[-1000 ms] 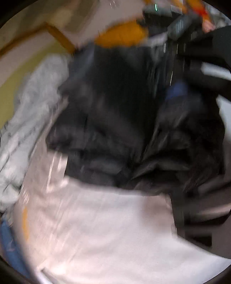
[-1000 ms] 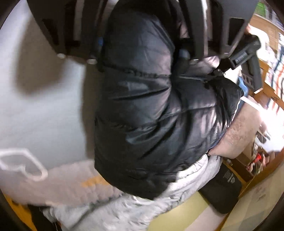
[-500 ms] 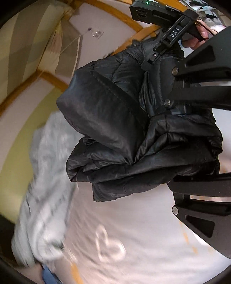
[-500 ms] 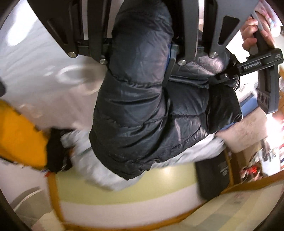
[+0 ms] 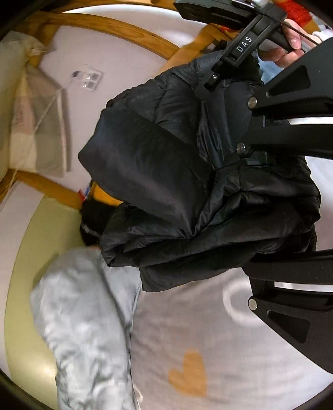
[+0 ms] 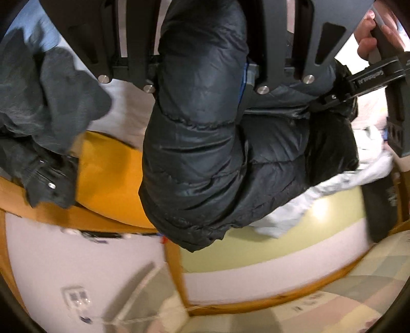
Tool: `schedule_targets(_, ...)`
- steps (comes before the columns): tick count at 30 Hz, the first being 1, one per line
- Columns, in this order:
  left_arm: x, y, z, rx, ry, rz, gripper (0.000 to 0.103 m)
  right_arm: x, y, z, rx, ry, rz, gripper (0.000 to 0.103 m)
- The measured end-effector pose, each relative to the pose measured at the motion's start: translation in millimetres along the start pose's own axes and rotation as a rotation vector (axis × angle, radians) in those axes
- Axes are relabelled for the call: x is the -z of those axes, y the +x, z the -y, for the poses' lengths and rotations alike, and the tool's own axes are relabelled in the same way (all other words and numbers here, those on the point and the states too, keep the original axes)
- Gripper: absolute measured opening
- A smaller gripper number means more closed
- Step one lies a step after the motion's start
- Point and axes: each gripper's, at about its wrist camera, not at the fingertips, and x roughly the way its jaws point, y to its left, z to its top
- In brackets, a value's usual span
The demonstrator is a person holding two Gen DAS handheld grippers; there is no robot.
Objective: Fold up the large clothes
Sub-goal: 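Lower the jacket bundle beside the jeans and open both grippers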
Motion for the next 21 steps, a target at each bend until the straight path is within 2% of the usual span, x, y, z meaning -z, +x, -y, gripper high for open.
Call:
schedule_targets(3,4,49,18,0.022,0.016,-0.052,0.034,4,9,32,0.062,0.038,-0.027,0.035)
schedule_targets(7,27,92,34,0.023,0.035,-0.121,0.034,22,37,79,0.144,0.104,-0.096,0.036)
schedule_targets(9,37,103,36,-0.015,0.059,-0.118,0.037,35,53,98,0.161,0.128,-0.14,0.039)
schedule_targets(12,45,112,48,-0.101,0.136,-0.089,0.044,48,64,105,0.189,0.143,-0.154,0.044)
schedule_targets(14,43,111,48,-0.132,0.138,-0.089,0.055,47,63,104,0.201,0.124,-0.146,0.046)
schedule_targets(15,41,108,45,-0.144,0.132,-0.091,0.059,47,62,103,0.212,0.121,-0.143,0.053)
schedule_targets(16,45,99,42,-0.151,0.128,-0.087,0.068,47,59,102,0.227,0.123,-0.139,0.058)
schedule_targets(17,46,89,38,-0.153,0.131,-0.077,0.076,46,54,101,0.26,0.121,-0.122,0.068)
schedule_targets(19,51,65,37,-0.168,0.173,-0.035,0.084,45,34,89,0.297,0.082,-0.069,0.075)
schedule_targets(21,54,35,34,-0.197,0.227,0.02,0.086,40,21,79,0.276,0.011,-0.017,0.095)
